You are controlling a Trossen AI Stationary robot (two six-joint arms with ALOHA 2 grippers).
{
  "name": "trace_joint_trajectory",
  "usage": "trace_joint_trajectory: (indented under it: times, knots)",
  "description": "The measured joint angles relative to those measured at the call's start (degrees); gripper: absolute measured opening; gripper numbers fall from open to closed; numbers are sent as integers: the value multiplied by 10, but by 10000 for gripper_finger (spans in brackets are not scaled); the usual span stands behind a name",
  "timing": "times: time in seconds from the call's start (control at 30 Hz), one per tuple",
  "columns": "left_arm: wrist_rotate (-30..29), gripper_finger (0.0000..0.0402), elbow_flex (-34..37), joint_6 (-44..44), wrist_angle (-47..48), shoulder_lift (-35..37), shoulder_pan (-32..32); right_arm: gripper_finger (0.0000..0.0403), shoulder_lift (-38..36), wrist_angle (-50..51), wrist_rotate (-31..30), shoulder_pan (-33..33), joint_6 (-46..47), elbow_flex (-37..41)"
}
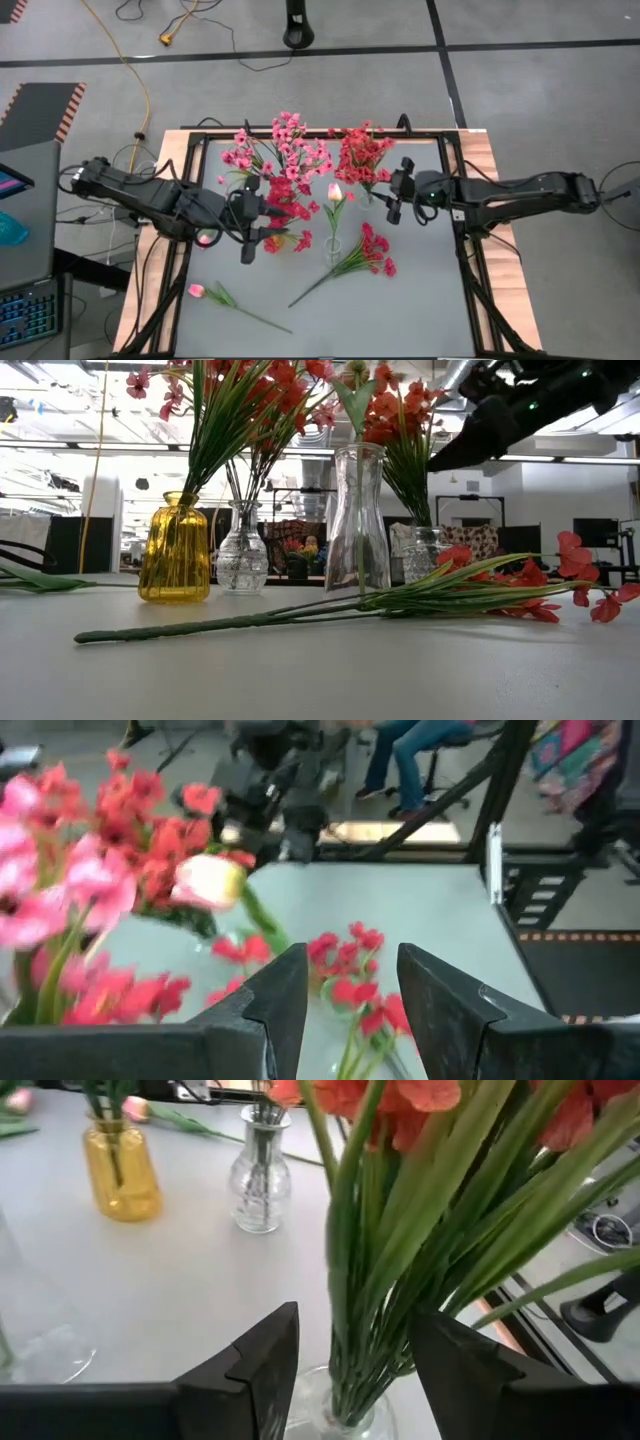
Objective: Sort flowers into vase by color
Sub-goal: Put the orange flowers into the top right transparent vase, then put the top light pink flower into the bottom transparent vase
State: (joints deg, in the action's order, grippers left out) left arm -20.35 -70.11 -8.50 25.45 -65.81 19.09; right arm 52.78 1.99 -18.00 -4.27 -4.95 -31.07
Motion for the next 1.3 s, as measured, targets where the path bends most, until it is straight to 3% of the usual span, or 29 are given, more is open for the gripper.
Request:
trace_joint_trajectory:
  times: [0.3, 0.67, 0.93, 1.13, 1.3]
  knots:
    - [-16, 143, 0, -138, 123, 20, 27, 217, -45, 73, 0, 41, 33, 0]
    - [-13, 143, 0, -343, 303, 20, 81, 217, -68, 77, 0, 93, 54, 0]
    - [-14, 143, 6, -451, 329, 20, 139, 217, -68, 77, 0, 113, 56, 0]
    - [-14, 143, 50, -586, 342, 20, 164, 217, -67, 65, 0, 115, 56, 0]
    - [-15, 143, 93, -636, 397, 20, 164, 217, -67, 53, 0, 114, 56, 0]
